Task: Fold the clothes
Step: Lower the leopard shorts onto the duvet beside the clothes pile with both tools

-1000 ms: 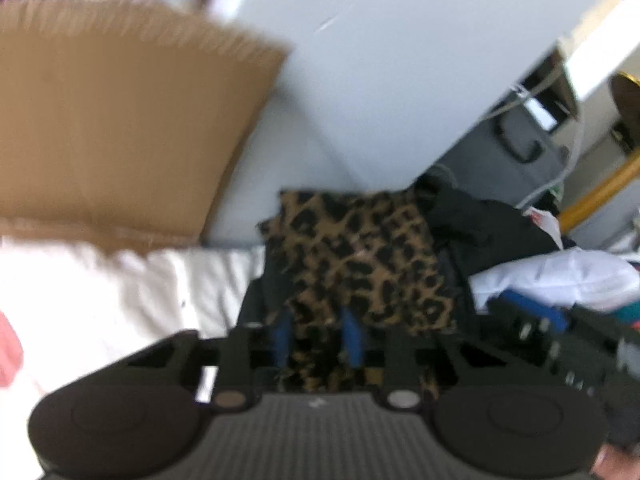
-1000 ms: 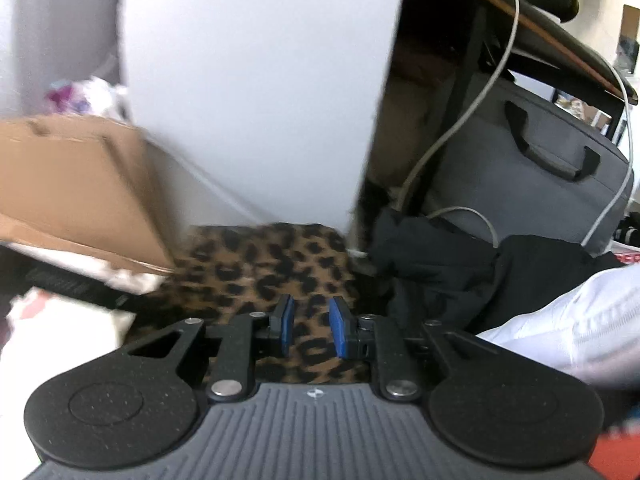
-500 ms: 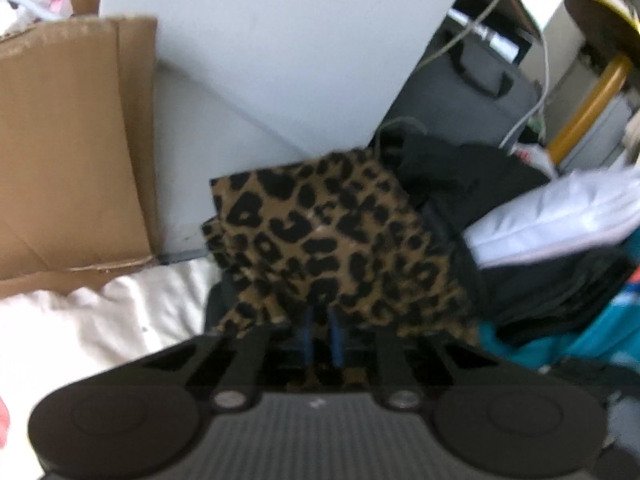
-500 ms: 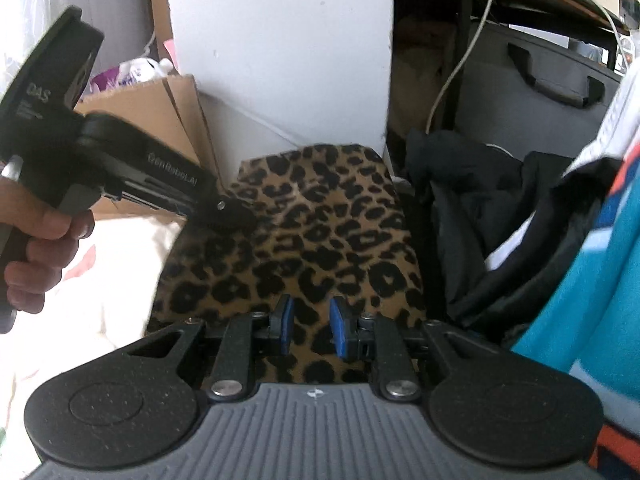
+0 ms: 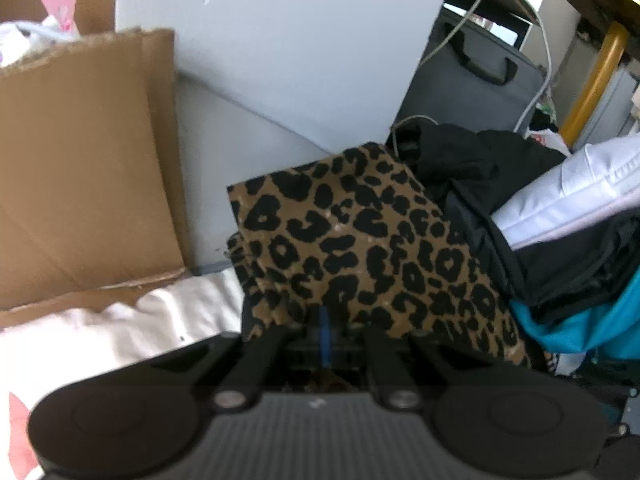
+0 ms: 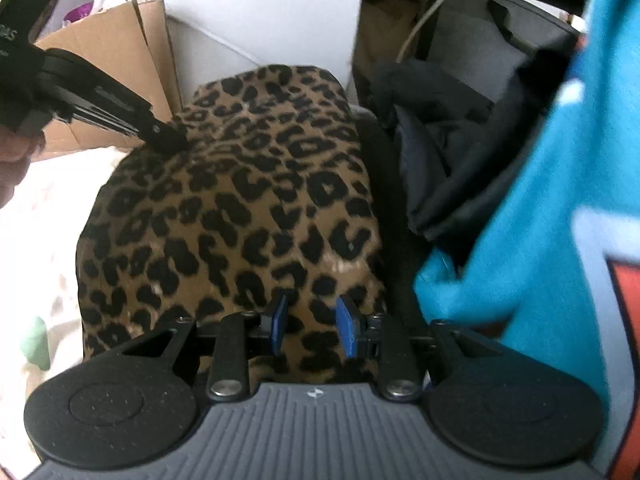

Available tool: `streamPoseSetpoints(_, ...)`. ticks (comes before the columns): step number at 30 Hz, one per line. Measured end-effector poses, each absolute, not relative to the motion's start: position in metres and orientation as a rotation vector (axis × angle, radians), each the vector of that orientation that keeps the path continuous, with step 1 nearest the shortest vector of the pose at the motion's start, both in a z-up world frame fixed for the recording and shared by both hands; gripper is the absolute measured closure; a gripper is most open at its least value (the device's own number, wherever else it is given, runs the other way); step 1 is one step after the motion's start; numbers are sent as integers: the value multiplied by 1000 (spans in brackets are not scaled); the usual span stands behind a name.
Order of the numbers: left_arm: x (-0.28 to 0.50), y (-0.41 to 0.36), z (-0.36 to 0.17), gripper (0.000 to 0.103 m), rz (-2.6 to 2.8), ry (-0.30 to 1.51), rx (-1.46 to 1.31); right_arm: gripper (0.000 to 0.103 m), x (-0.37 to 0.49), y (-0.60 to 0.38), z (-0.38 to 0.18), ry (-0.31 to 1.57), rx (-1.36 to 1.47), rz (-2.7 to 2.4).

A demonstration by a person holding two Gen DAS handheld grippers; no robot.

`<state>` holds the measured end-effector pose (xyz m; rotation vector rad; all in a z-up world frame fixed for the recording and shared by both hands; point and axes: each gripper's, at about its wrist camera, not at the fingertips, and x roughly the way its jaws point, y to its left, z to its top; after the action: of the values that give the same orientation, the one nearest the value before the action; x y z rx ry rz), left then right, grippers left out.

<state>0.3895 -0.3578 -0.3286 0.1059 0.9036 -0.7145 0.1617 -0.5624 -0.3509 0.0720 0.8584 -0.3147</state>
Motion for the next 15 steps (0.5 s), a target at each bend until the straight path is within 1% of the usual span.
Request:
streamPoseSetpoints(7, 390, -342, -309, 100, -709, 939, 32, 69, 154, -556, -335, 817, 162, -307)
streamPoseSetpoints(12, 374, -346, -301, 94, -753, 968, 23, 66, 155, -543, -331, 788, 188, -284)
streamPoseSetpoints(15, 362, -356, -300, 93, -793, 963, 51, 64, 156, -541, -333, 785, 224, -286)
